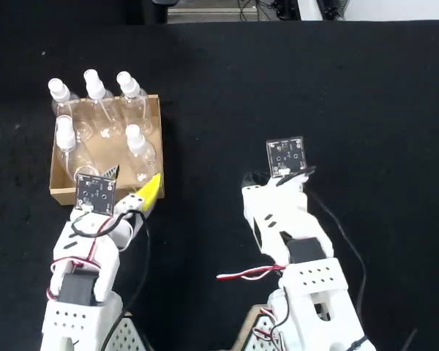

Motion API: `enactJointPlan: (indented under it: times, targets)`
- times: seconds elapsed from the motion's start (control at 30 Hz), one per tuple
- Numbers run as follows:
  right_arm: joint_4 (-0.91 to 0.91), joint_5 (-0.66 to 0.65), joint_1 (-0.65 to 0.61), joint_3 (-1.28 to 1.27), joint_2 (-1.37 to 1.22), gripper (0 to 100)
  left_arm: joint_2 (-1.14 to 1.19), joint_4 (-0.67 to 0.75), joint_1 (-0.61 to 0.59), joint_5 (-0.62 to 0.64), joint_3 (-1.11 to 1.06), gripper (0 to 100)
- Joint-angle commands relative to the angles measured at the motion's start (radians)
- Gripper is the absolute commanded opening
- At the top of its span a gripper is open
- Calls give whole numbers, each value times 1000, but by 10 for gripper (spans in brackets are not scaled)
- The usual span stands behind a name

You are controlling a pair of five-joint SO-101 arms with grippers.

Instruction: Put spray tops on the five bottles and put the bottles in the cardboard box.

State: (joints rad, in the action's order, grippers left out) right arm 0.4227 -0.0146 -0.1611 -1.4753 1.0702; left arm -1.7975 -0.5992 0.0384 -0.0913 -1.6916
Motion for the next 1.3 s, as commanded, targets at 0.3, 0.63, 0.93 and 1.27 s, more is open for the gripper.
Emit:
enactJointPlan:
  times: [0.3,0.63,0.93,1.27]
  targets:
    - [-28,2,-5,-24,30,11,-28,-189,-275,6,-5,274]
    - [-25,3,-6,-145,30,11,-28,-466,-288,8,64,274]
    - [48,5,-5,-134,31,11,-28,-597,-298,9,51,273]
    - [288,3,-5,-113,295,11,-28,-646,-288,71,31,273]
